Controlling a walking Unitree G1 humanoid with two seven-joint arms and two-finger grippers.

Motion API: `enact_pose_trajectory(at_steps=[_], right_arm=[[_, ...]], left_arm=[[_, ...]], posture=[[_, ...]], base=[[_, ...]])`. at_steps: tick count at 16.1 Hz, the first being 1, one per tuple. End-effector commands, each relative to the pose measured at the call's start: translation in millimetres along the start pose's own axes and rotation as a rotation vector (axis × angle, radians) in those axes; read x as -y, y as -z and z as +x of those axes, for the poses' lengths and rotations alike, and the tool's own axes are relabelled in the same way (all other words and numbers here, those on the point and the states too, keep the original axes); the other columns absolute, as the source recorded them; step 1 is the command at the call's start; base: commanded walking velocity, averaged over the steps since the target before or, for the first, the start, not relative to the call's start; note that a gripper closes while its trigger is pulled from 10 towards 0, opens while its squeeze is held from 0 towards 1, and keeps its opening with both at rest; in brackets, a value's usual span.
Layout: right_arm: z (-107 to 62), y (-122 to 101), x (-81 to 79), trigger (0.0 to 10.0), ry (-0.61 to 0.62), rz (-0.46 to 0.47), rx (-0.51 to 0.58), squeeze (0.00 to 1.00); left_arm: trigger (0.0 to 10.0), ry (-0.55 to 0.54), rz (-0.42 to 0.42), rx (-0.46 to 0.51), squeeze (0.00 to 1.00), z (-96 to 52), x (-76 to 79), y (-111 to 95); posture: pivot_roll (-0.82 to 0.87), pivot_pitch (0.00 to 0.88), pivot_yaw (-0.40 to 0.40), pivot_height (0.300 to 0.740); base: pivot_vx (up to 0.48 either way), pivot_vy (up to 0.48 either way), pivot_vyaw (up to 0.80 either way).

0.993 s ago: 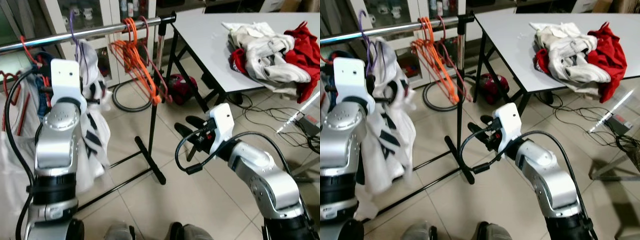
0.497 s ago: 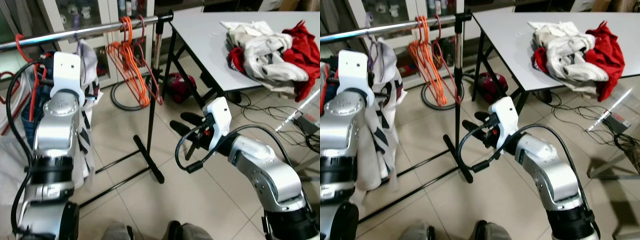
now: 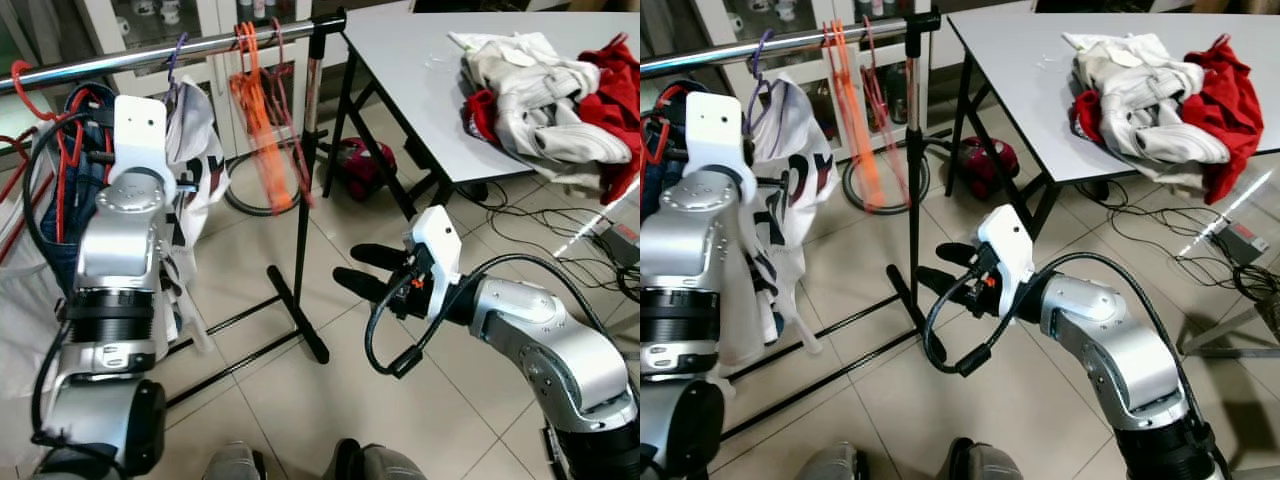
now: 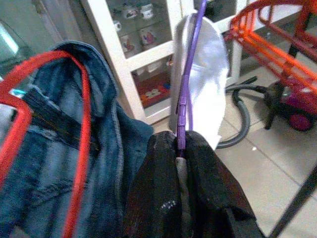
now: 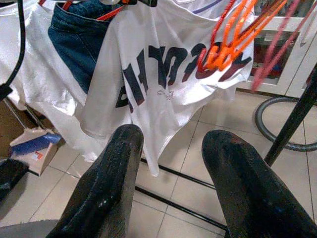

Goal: Hang hanger

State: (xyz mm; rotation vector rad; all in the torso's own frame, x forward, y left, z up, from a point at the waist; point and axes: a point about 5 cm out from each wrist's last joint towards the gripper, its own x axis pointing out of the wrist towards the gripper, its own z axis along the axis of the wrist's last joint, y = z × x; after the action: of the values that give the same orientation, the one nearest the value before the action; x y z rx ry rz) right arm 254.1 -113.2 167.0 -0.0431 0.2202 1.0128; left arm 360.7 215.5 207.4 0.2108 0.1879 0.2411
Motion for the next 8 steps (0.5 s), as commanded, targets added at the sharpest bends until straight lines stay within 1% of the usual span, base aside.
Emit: enact_pose_trajectory(at_steps=[1, 4, 5, 6, 7, 8], right_arm=[[-4.0, 0, -3.6, 10.0, -0.018, -0.001, -0.010, 0.00], [-7.8, 1, -6.8, 10.0, -0.049, -0.007, -0.034, 0.00], [-8.6, 0, -7.3, 10.0, -0.058, -0.012, -0.036, 0.00], [-8.9, -1, -7.4, 10.0, -0.065, -0.019, -0.033, 0.00], [-9.4, -2, -6.9, 10.0, -0.073, -0.023, -0.027, 0.00], [-10.3, -5, -6.6, 10.0, -0.084, -0.026, -0.023, 0.00]], left_arm=[[10.0, -0.022, -0.036, 0.010, 0.00, -3.7, -1.9, -2], [10.0, -0.001, -0.127, -0.029, 0.00, -18.0, 12.5, 11], [10.0, -0.002, -0.138, -0.042, 0.00, -23.9, 18.1, 17], [10.0, -0.007, -0.126, -0.055, 0.00, -28.2, 21.4, 23], [10.0, -0.019, -0.122, -0.064, 0.00, -30.8, 21.9, 28], [10.0, -0.028, -0.132, -0.062, 0.00, -31.5, 19.9, 28]], posture=[[0.01, 0.091, -0.074, 0.740], [0.01, 0.096, -0.085, 0.740], [0.01, 0.098, -0.087, 0.740], [0.01, 0.098, -0.091, 0.740], [0.01, 0.100, -0.093, 0.740], [0.02, 0.101, -0.098, 0.740]], base=[[0.000, 0.000, 0.00], [0.000, 0.000, 0.00], [0.000, 0.000, 0.00], [0.000, 0.000, 0.00], [0.000, 0.000, 0.00], [0.000, 0.000, 0.00]])
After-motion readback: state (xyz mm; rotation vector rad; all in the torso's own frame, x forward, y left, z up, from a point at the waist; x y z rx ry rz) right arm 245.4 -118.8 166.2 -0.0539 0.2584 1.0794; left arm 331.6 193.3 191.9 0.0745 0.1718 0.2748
